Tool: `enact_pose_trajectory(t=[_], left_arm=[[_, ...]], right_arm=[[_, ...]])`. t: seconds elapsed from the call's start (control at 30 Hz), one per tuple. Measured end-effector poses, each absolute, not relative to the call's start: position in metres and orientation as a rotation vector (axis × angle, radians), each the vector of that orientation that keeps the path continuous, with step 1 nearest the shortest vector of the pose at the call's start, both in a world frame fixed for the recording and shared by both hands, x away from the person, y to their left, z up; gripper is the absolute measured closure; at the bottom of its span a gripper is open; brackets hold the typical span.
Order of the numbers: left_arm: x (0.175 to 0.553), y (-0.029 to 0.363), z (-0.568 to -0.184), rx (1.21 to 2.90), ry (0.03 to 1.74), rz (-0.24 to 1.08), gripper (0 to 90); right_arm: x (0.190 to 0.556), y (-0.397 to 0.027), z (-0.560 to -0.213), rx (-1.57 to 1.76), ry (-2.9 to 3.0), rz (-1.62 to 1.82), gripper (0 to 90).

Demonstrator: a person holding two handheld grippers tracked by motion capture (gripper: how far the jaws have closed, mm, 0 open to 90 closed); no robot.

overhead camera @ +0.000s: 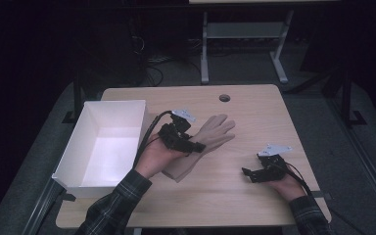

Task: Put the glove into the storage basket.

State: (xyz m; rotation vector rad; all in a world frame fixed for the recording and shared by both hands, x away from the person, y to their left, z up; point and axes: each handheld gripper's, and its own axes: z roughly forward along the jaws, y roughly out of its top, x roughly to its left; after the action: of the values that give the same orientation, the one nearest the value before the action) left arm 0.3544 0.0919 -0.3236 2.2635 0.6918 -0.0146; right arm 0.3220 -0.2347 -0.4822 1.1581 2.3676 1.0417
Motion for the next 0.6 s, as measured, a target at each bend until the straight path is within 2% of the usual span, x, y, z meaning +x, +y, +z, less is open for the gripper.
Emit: enact_pose_trajectory(t=[0.6], left_arm=[[0.366,0.149,-0.288,2.206,0.74,0.075,65.8]], right_arm=[[0.322,-0.235,-0.482,1.158,2.366,1.043,13.1]])
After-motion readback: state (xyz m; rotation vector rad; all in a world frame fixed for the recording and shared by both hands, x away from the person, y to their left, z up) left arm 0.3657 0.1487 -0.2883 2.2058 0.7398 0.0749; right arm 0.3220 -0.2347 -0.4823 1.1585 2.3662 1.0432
